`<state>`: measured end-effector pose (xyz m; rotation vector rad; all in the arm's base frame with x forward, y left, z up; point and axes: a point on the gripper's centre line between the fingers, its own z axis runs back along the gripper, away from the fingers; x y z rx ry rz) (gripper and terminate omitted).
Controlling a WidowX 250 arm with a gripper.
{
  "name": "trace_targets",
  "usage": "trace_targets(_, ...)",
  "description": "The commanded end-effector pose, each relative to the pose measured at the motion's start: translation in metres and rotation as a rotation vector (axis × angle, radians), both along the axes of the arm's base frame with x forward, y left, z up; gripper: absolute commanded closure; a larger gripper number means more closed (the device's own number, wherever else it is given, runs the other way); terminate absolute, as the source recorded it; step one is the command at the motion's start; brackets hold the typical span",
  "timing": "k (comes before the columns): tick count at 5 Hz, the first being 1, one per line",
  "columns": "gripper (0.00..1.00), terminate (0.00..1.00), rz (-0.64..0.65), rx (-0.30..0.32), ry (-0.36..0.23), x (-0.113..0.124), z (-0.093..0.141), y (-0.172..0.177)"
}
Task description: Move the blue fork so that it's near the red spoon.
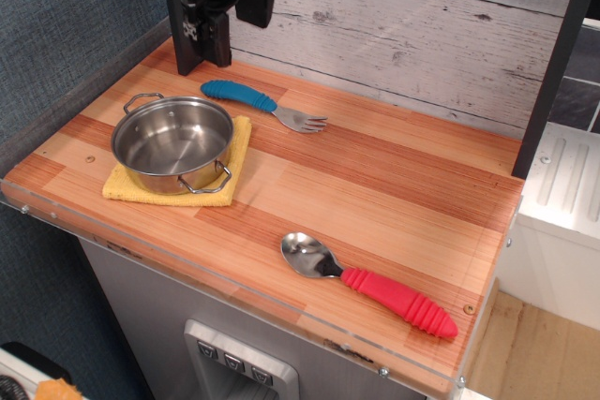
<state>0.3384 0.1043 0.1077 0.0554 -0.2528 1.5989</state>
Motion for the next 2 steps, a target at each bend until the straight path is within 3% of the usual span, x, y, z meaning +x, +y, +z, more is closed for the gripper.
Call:
trace_targets(1, 0.00, 0.00, 0.037, -0.039, -0.035, 0.033, -0.001, 0.027)
trace_targets(2, 0.00, 0.00, 0.051, -0.049, -0.013, 0.042, -0.014, 0.031)
